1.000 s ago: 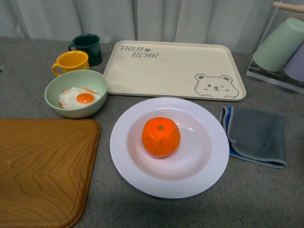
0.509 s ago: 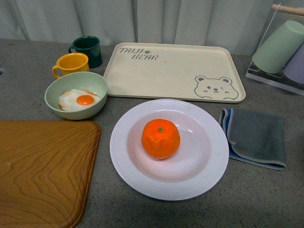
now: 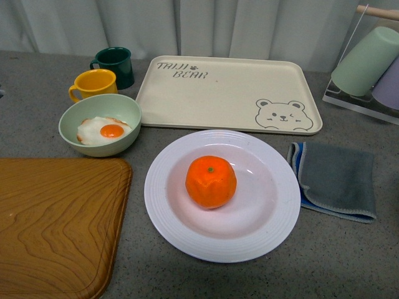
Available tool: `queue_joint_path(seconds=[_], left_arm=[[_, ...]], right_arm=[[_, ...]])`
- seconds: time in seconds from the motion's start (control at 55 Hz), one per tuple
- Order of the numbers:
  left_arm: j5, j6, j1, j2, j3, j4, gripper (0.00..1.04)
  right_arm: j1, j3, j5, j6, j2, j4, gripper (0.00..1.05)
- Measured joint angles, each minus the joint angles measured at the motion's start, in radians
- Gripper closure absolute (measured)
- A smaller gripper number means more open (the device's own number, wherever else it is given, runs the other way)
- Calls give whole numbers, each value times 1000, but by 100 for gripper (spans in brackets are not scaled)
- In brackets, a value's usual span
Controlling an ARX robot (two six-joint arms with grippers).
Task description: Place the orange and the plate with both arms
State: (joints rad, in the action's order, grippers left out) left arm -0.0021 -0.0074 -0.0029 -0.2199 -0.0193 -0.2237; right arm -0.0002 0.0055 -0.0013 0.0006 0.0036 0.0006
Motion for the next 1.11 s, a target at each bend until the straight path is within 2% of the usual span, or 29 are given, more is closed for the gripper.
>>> queue_joint_path(seconds=[0.182, 0.255, 0.291, 0.509, 0.564, 0.6, 0.691, 0.836, 1.0, 1.018, 1.055, 1.109], left_arm=[[0, 0, 0, 51, 0, 52, 101], [2, 0, 0, 157, 0, 194, 101], [2, 0, 0, 188, 0, 213, 101], [2, -1, 0, 214, 0, 222, 100], [2, 0, 0, 215, 0, 222, 91], [2, 0, 0, 215, 0, 222, 81], [2, 0, 0, 216, 0, 222, 64], [2, 0, 0, 216, 0, 222, 39], [2, 0, 0, 216, 0, 222, 14], [2, 0, 0, 216, 0, 222, 9], [2, 1, 0, 216, 0, 222, 5], [2, 2, 0, 216, 0, 222, 7]], right_arm=[[0, 0, 0, 0, 0, 0, 9], [0, 0, 0, 0, 0, 0, 9], [0, 0, 0, 0, 0, 0, 9], [0, 0, 0, 0, 0, 0, 9], [-1, 11, -27, -34, 15, -33, 9], [17, 40, -52, -122, 88, -84, 9], [108, 67, -34, -141, 299, -19, 9], [195, 125, -79, 13, 686, 135, 9], [196, 201, -189, 231, 1085, 240, 9], [192, 211, -203, 250, 1133, 253, 9], [185, 229, -225, 285, 1202, 267, 9], [164, 272, -275, 363, 1356, 285, 9]])
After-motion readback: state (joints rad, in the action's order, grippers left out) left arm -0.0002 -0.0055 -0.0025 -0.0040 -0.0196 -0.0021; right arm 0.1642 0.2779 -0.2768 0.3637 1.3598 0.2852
